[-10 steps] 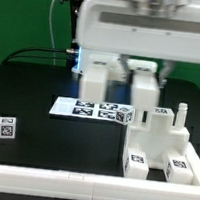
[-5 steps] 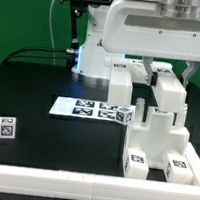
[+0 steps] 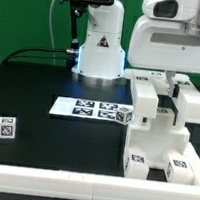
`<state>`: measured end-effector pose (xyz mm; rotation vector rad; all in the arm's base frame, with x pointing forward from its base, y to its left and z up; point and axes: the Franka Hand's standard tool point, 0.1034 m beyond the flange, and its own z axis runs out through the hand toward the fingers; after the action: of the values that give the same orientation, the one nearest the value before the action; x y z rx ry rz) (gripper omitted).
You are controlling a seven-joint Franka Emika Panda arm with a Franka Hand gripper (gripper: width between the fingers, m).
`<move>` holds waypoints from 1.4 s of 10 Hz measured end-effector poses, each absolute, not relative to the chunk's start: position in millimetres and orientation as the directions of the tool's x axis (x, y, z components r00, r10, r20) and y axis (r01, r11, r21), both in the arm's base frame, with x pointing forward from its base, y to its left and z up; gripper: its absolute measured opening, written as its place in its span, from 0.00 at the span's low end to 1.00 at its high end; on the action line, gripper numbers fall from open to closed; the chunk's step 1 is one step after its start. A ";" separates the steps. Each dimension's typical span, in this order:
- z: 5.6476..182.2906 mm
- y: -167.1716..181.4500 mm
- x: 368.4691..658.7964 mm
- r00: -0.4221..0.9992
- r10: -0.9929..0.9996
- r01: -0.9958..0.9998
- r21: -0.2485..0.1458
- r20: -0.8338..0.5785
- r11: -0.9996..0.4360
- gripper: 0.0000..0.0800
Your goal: Assemble chair
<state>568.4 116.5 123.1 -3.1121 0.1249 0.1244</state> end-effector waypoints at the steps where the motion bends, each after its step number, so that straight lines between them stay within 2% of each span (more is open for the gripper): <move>1: 122.3 114.3 568.3 0.995 -0.065 -0.067 -0.022 -0.082 -0.998 0.36; 6: 98.9 114.6 572.2 0.996 -0.066 -0.067 -0.007 -0.066 -0.998 0.36; 10: 99.1 117.3 592.2 0.997 -0.077 -0.077 -0.008 -0.032 -0.997 0.36; 14: 99.6 118.8 595.0 0.996 -0.083 -0.083 -0.008 -0.028 -0.997 0.36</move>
Offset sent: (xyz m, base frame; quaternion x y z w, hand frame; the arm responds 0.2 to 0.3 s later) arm 0.0084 0.0006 -0.0186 -0.0111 0.0218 -0.0208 0.9995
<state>595.0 118.8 99.6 -3.1296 0.1301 0.0432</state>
